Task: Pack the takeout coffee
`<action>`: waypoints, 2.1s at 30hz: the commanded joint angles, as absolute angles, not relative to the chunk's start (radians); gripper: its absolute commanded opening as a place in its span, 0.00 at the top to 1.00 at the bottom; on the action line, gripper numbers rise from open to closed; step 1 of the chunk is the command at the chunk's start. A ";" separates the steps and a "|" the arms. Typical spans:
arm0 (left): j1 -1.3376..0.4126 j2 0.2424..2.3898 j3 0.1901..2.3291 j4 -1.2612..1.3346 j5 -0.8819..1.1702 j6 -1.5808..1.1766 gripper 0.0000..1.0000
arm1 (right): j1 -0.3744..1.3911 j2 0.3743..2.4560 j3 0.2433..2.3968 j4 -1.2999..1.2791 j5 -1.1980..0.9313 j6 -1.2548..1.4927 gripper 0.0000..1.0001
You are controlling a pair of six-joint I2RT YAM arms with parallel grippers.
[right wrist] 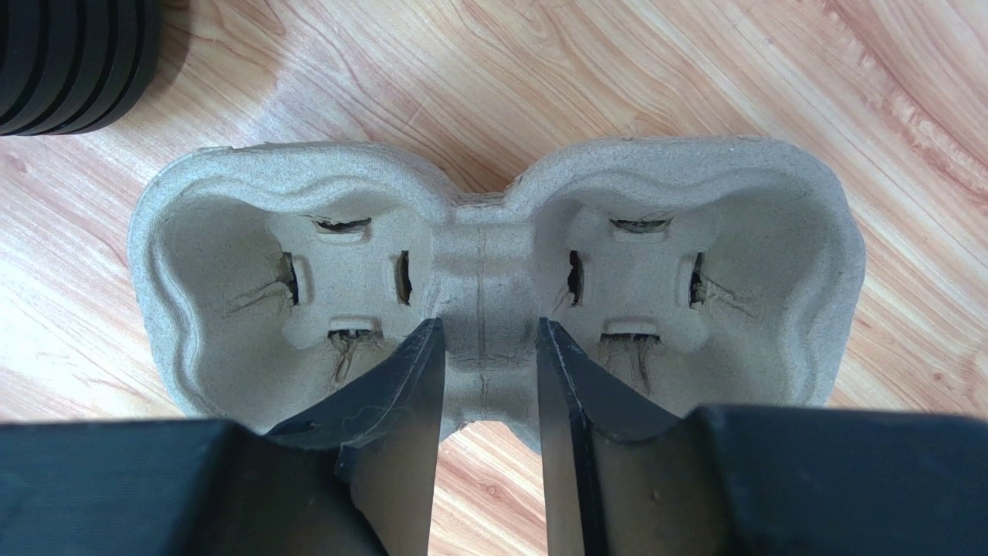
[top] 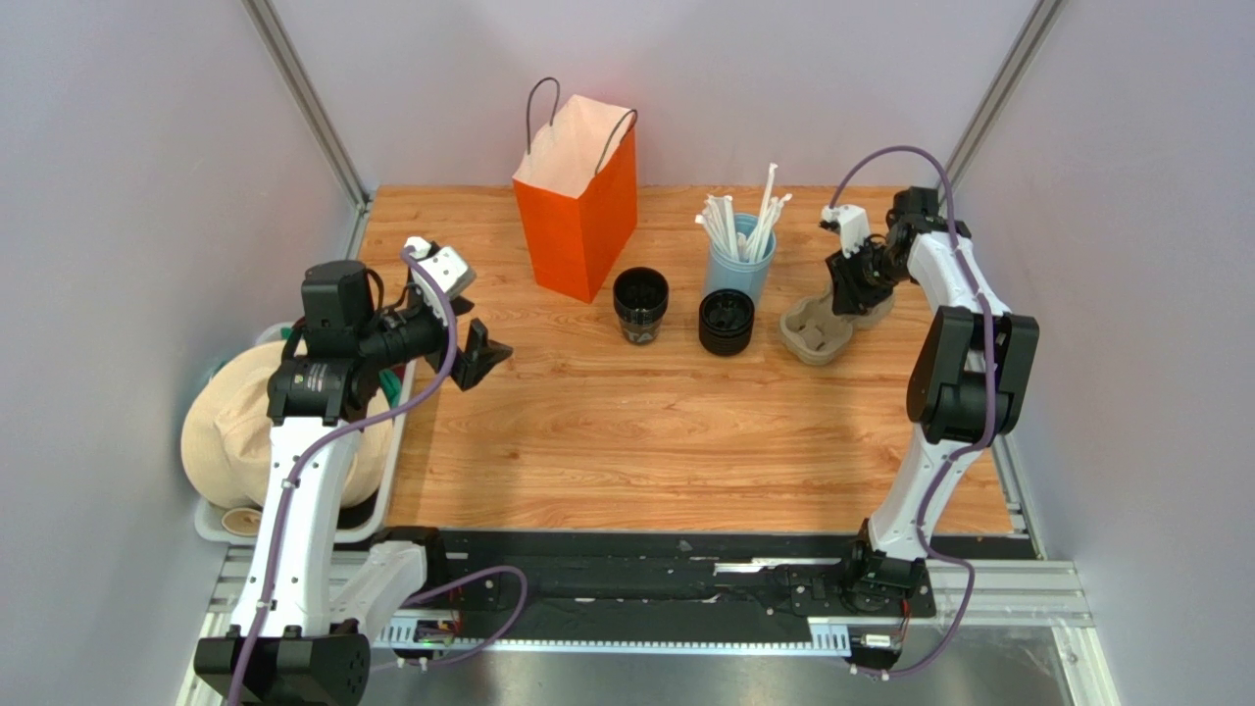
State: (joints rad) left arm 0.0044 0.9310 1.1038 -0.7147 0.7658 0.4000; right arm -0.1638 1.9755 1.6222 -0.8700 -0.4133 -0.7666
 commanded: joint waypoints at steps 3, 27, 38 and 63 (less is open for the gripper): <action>0.003 0.930 1.106 -0.701 0.787 0.425 0.03 | -0.156 1.928 1.660 -0.867 -0.419 -0.769 0.71; 0.005 0.923 1.106 -0.703 0.785 0.425 0.03 | -0.153 1.960 1.667 -0.887 -0.397 -0.776 0.29; 0.005 0.930 1.106 -0.703 0.785 0.426 0.03 | -0.141 1.987 1.623 -0.836 -0.376 -0.772 0.35; 0.005 0.931 1.104 -0.703 0.784 0.426 0.03 | -0.141 1.893 1.612 -0.838 -0.402 -0.775 0.63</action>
State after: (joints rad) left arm 0.0044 0.9340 1.1038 -0.7147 0.7658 0.4004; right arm -0.1448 1.9766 1.6157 -0.8543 -0.3832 -0.7677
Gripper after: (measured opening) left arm 0.974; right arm 0.414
